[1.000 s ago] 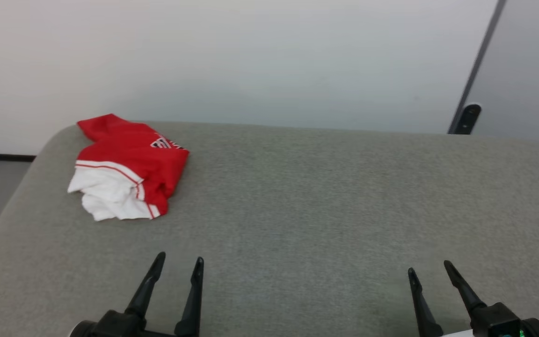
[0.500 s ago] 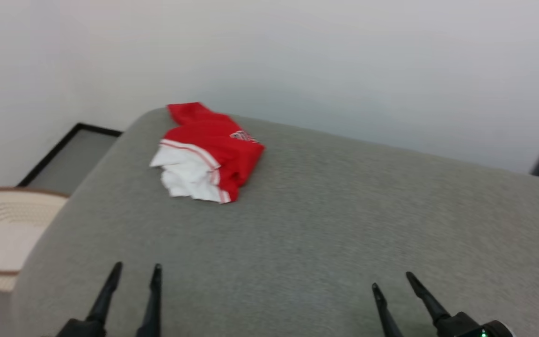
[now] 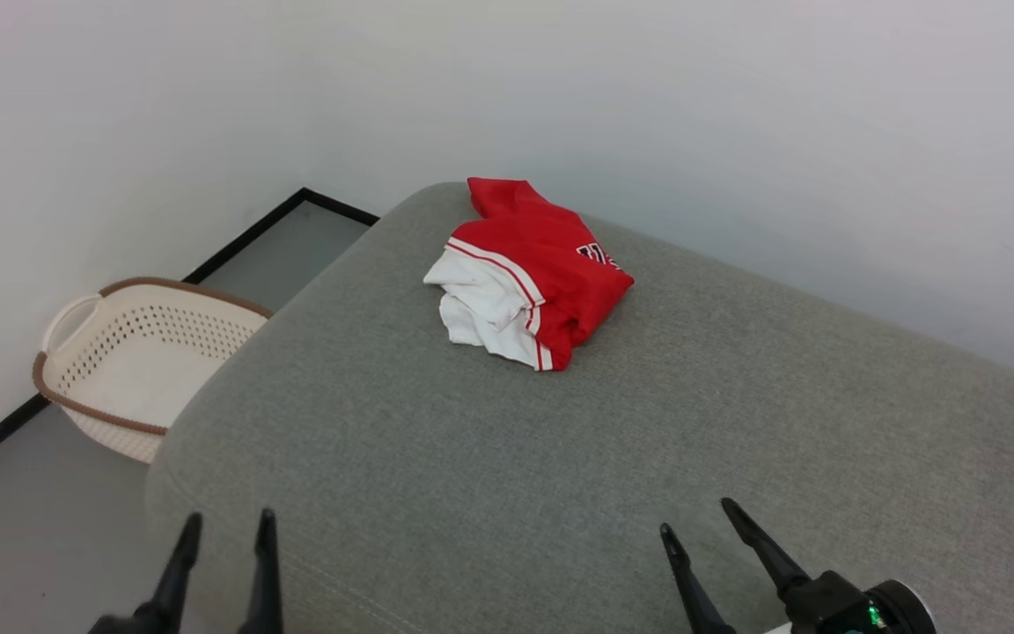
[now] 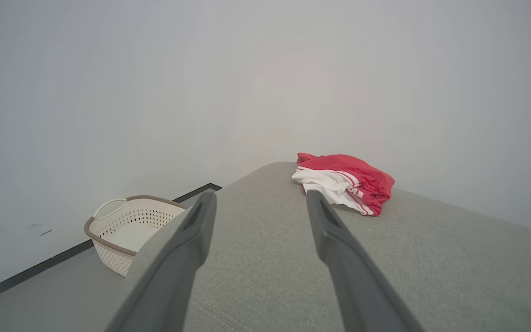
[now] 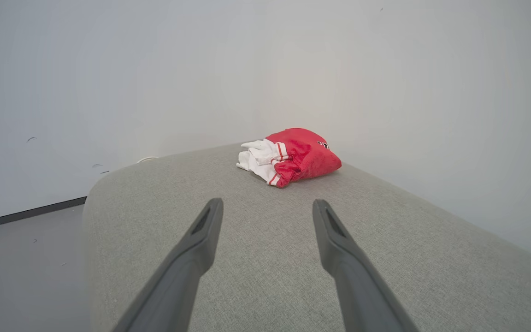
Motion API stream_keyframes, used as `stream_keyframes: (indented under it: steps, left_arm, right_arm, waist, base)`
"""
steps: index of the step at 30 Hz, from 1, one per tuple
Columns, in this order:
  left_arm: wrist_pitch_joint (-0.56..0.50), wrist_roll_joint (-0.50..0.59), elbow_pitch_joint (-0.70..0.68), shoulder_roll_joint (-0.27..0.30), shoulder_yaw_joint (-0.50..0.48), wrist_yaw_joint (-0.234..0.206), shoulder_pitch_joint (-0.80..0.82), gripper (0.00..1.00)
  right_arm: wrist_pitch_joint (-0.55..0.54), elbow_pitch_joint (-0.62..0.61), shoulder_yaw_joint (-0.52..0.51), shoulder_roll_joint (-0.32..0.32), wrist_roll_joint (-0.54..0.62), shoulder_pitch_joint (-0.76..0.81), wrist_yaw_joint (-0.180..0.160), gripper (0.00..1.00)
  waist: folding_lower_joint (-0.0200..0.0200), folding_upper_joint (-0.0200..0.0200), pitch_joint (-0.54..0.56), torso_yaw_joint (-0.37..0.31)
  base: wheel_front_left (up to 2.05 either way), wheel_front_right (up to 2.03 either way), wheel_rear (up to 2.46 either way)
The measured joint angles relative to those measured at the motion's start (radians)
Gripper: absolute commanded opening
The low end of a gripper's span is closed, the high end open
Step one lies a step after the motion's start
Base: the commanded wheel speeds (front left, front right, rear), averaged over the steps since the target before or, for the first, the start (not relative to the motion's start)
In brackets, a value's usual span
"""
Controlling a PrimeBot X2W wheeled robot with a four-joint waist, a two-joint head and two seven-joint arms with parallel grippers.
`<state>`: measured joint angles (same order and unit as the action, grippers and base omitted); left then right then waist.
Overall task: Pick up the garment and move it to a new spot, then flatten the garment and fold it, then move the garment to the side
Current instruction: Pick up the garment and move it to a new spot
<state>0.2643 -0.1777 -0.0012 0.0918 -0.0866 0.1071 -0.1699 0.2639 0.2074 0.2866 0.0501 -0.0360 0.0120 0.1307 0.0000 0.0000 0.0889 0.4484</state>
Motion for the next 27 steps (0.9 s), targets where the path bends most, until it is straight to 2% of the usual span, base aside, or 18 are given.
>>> stream_keyframes:
  steps: [5, 10, 18, 21, 27]
  left_arm:
    - [-0.039, -0.071, 0.039, 0.050, 0.021, 0.016, 0.090, 1.00]
    - [-0.125, -0.170, 0.052, 0.131, 0.027, 0.021, 0.242, 1.00]
    - [-0.329, -0.397, 0.097, 0.335, 0.081, 0.021, 0.552, 1.00]
    - [-0.406, -0.448, 0.117, 0.426, 0.121, 0.022, 0.666, 1.00]
    - [-0.577, -0.588, 0.216, 0.551, 0.207, 0.022, 0.937, 1.00]
  right_arm:
    - [0.000, -0.003, -0.020, 0.000, 0.015, 0.015, 0.000, 1.00]
    - [-0.006, -0.022, -0.040, -0.001, 0.053, -0.007, 0.000, 1.00]
    - [-0.009, -0.054, -0.076, -0.001, 0.091, -0.045, 0.001, 1.00]
    - [-0.009, -0.061, -0.087, 0.000, 0.107, -0.056, 0.001, 1.00]
    - [-0.009, -0.098, -0.108, 0.001, 0.135, -0.100, 0.001, 1.00]
  waist:
    - [0.0000, 0.0000, -0.007, -0.005]
    - [0.0000, 0.0000, -0.030, -0.040]
    - [0.0000, 0.0000, -0.125, -0.129]
    - [0.0000, 0.0000, -0.179, -0.170]
    - [0.0000, 0.0000, -0.308, -0.260]
  base:
    - [0.00, 0.00, 0.00]
    - [0.00, 0.00, 0.00]
    - [0.00, 0.00, 0.00]
    - [0.00, 0.00, 0.00]
    - [0.00, 0.00, 0.00]
